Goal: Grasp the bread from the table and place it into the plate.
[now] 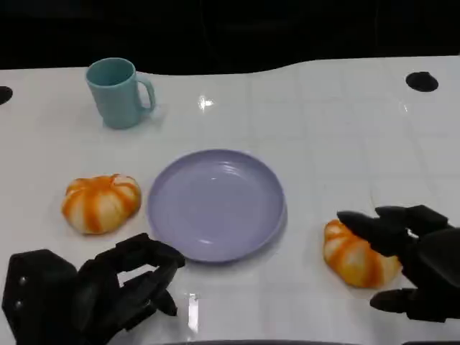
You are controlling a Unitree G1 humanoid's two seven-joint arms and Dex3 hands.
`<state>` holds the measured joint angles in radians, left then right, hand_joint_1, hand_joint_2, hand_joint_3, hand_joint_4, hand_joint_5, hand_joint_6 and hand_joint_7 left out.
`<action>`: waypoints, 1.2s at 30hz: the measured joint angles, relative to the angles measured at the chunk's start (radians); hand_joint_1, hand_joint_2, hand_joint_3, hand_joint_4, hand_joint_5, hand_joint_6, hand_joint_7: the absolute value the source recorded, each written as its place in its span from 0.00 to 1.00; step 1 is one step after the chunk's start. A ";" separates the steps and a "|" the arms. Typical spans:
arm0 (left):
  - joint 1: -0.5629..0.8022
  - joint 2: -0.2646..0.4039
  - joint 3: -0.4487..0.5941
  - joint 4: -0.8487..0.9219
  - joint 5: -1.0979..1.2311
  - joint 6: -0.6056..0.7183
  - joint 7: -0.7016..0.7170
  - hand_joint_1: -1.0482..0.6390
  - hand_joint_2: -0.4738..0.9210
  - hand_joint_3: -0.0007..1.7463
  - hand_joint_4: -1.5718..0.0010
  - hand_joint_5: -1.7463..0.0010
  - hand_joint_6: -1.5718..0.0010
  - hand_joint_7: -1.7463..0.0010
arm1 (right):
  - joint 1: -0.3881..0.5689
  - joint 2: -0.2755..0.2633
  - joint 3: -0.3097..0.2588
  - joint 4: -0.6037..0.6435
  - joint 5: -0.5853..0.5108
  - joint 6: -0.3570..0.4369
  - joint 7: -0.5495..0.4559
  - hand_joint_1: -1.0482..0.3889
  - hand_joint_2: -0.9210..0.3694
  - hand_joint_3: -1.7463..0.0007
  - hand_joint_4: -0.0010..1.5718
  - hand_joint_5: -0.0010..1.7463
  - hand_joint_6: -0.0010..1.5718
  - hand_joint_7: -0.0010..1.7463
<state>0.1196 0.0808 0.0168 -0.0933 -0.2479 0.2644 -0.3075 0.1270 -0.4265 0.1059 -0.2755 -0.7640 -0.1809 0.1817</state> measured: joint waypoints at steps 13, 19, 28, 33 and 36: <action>0.000 0.000 -0.003 -0.001 0.000 -0.003 0.000 0.37 1.00 0.23 0.60 0.01 0.58 0.28 | -0.171 0.021 0.156 0.264 -0.119 0.065 -0.064 0.39 0.04 1.00 0.07 0.21 0.18 0.02; 0.004 -0.001 -0.008 -0.012 0.000 -0.001 0.001 0.35 1.00 0.23 0.59 0.01 0.58 0.28 | -0.243 0.039 0.213 0.368 -0.150 0.102 -0.092 0.39 0.04 1.00 0.08 0.20 0.19 0.01; 0.007 0.000 -0.020 -0.019 0.006 -0.005 0.002 0.37 1.00 0.24 0.60 0.00 0.58 0.28 | -0.325 0.060 0.275 0.486 -0.160 0.164 -0.107 0.42 0.04 1.00 0.15 0.17 0.26 0.02; 0.008 0.001 -0.020 -0.021 0.008 -0.005 0.002 0.36 1.00 0.24 0.60 0.00 0.57 0.28 | -0.348 0.069 0.283 0.534 -0.136 0.156 -0.167 0.54 0.04 1.00 0.51 0.35 0.51 0.08; 0.008 0.001 -0.020 -0.021 0.008 -0.005 0.002 0.35 1.00 0.23 0.60 0.00 0.57 0.28 | -0.355 0.089 0.257 0.579 -0.067 0.099 -0.264 0.65 0.03 0.96 0.57 0.83 0.73 0.14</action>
<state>0.1274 0.0818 -0.0029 -0.1142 -0.2398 0.2590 -0.3059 -0.2278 -0.3376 0.3627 0.3032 -0.8305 -0.0814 -0.0819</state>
